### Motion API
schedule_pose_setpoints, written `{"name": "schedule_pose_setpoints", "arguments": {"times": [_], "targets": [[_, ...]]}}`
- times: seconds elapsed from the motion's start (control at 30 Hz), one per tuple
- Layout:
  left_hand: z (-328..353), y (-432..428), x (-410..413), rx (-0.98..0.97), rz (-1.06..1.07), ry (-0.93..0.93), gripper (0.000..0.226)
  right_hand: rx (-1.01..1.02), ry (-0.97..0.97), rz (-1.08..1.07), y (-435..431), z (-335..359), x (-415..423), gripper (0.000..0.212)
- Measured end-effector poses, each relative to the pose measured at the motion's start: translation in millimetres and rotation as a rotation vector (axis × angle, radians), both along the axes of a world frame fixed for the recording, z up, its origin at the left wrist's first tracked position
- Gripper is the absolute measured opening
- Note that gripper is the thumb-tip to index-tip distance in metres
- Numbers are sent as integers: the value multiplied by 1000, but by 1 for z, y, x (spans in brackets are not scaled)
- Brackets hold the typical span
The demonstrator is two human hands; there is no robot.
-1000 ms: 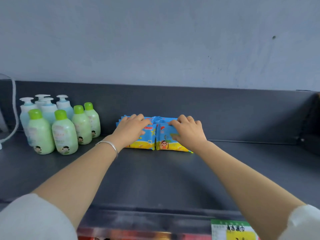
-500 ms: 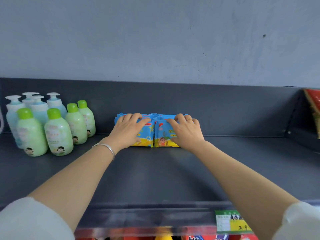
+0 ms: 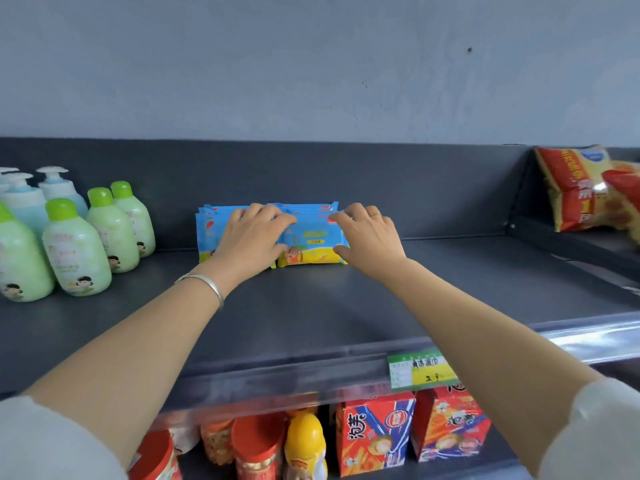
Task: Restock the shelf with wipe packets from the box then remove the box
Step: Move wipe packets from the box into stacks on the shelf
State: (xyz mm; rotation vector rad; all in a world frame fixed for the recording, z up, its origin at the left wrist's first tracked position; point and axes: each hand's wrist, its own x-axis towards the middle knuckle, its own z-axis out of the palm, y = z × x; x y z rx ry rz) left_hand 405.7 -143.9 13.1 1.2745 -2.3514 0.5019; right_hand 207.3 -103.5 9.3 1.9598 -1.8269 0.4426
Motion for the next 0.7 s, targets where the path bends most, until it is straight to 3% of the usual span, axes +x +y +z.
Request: {"name": "schedule_pose_setpoints", "arguments": {"times": [0.13, 0.3, 0.7], "targets": [[6, 18, -42, -14, -55, 36, 23, -36, -57, -27, 30, 3, -31, 38], [10, 57, -114, -42, -166, 96, 18, -108, -71, -93, 84, 4, -93, 36], [-34, 209, -348, 30, -513, 123, 30, -24, -175, -379, 288, -44, -316, 39]]}}
